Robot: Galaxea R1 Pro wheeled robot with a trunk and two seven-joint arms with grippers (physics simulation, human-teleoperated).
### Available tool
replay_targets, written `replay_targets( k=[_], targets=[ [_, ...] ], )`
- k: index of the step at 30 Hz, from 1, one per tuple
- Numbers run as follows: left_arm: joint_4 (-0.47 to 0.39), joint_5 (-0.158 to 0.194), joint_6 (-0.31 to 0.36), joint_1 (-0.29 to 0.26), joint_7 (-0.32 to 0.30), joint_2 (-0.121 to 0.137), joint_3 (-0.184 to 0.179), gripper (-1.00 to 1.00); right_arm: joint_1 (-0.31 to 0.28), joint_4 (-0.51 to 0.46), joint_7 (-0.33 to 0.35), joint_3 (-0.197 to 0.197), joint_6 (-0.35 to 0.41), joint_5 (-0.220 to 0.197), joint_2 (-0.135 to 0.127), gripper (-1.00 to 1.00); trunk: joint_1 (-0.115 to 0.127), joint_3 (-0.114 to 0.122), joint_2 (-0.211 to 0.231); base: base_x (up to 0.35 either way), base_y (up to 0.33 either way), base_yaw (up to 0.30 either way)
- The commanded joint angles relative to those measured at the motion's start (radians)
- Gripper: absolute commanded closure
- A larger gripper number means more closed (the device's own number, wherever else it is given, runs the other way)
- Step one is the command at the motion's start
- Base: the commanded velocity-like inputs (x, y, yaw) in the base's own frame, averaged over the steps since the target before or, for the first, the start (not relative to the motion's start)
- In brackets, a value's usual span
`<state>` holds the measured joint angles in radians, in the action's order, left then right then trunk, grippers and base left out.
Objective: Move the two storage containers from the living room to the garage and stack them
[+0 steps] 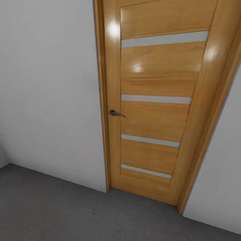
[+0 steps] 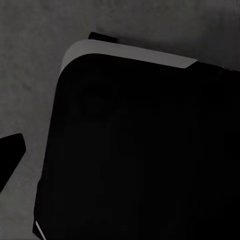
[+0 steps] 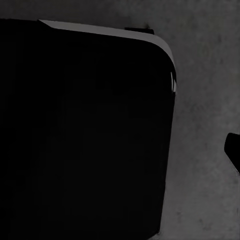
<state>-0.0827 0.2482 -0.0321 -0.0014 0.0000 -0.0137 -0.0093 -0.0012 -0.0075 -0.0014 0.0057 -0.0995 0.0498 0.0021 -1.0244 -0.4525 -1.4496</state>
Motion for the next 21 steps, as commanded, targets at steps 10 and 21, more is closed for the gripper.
replay_targets(
  k=[10,21],
  targets=[
    [0.000,0.005,-0.006,0.000,0.000,0.000,-0.001,-1.00,0.000,0.000,0.000,-0.001,-0.001,0.006,-0.002,-1.00,-0.001,-0.001,0.000,0.303,0.114,0.000],
    [0.000,0.005,-0.008,0.000,0.000,0.000,0.000,-1.00,0.000,0.000,0.000,0.000,-0.007,0.007,0.002,-1.00,-0.001,-0.001,0.000,0.029,0.006,-0.091]
  ],
)
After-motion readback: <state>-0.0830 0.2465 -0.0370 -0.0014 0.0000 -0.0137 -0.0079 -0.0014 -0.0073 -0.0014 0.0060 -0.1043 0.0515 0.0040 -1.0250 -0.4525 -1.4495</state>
